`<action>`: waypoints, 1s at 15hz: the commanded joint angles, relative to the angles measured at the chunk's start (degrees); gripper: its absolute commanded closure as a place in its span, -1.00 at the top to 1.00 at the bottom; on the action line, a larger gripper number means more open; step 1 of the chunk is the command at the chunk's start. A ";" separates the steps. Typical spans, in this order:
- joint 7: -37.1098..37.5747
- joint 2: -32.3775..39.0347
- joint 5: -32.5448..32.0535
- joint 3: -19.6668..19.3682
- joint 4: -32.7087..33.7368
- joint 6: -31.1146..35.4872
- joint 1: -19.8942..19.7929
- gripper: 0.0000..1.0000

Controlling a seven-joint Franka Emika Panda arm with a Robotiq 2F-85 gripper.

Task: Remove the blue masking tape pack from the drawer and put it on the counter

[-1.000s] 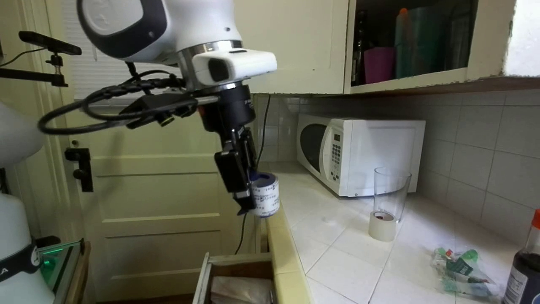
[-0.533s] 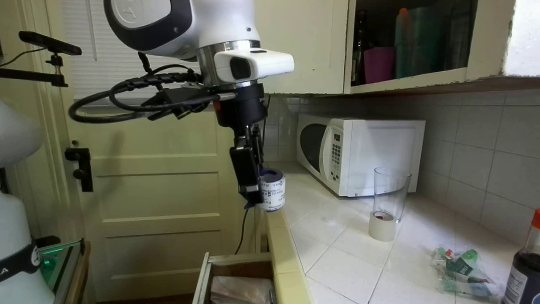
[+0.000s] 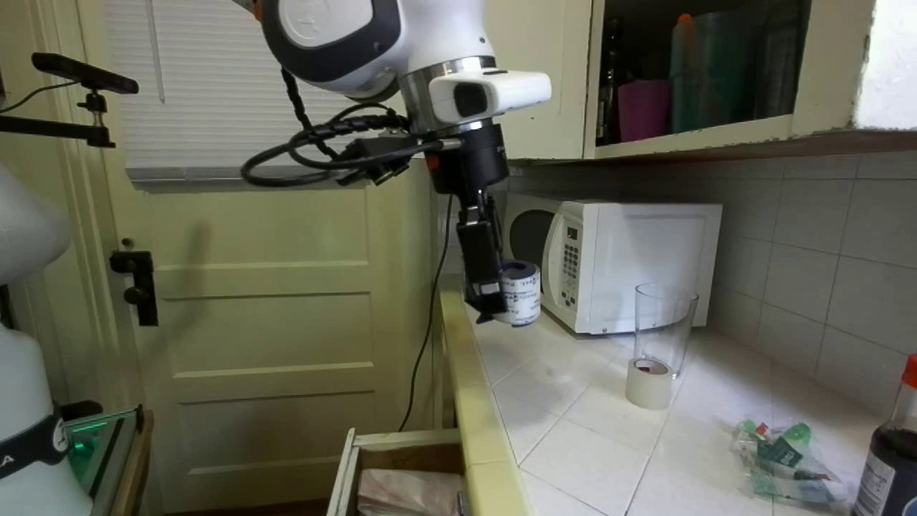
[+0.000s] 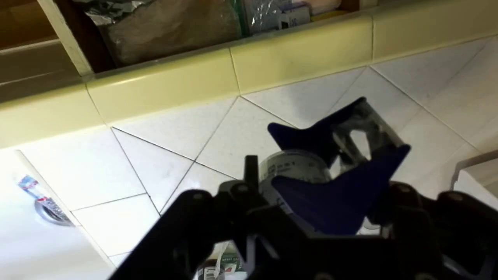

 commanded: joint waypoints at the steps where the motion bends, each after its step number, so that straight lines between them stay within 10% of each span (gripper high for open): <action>1: 6.13 10.19 -0.86 1.77 8.42 1.94 0.92 -0.29; 15: 18.21 32.42 3.51 2.16 24.69 6.32 3.86 -0.29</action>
